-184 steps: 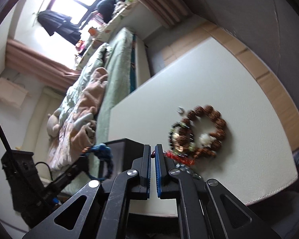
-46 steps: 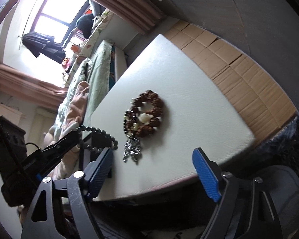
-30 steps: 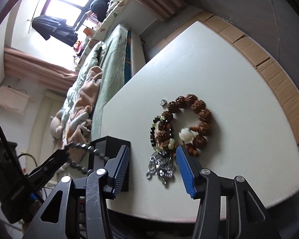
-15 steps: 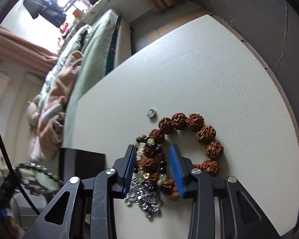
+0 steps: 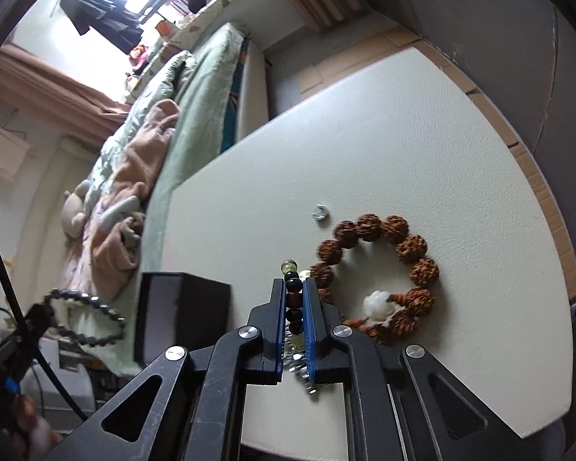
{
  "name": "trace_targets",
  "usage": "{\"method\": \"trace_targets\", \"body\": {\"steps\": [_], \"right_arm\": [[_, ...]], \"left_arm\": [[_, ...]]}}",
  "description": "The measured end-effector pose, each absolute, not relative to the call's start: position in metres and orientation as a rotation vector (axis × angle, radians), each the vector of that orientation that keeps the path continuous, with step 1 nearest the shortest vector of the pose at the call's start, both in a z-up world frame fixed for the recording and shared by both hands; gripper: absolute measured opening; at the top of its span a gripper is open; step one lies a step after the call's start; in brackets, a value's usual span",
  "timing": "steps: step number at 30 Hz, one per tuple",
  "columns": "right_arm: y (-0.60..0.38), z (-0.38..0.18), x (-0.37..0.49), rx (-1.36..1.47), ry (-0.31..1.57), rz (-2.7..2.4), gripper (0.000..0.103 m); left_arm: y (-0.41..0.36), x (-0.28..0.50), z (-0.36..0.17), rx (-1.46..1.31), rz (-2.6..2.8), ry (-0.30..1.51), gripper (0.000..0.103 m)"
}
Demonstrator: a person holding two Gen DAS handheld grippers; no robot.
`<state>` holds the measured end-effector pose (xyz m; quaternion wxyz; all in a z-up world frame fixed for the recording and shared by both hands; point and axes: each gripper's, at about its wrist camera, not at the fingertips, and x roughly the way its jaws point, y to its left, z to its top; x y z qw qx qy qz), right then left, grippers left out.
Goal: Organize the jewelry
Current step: 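Carry the bead bracelet to the box with the left tool while the right tool drops a strand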
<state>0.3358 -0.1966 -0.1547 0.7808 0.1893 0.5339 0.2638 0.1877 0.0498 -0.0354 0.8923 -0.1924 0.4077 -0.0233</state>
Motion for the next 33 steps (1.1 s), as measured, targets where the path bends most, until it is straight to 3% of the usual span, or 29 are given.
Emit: {"method": "trace_targets", "body": {"steps": [13, 26, 27, 28, 30, 33], "right_arm": [[-0.140, -0.080, 0.301, 0.367, 1.054, 0.735, 0.010], [-0.072, -0.094, 0.289, 0.223, 1.131, 0.750, 0.011], [-0.064, -0.099, 0.289, 0.211, 1.174, 0.761, 0.016], [-0.061, -0.101, 0.290, 0.213, 1.193, 0.768, 0.029], [-0.062, -0.103, 0.288, 0.221, 1.192, 0.761, 0.044], [-0.073, -0.103, 0.285, 0.229, 1.176, 0.733, 0.047]], "left_arm": [[0.087, 0.167, -0.040, -0.451, -0.017, 0.822, 0.009], [0.139, 0.149, -0.052, -0.507, 0.049, 0.822, 0.009], [0.140, 0.149, -0.053, -0.511, 0.050, 0.824, 0.009], [0.141, 0.150, -0.054, -0.514, 0.049, 0.825, 0.009], [0.139, 0.151, -0.055, -0.513, 0.040, 0.826, 0.009], [0.134, 0.156, -0.056, -0.510, 0.020, 0.833, 0.009]]}}
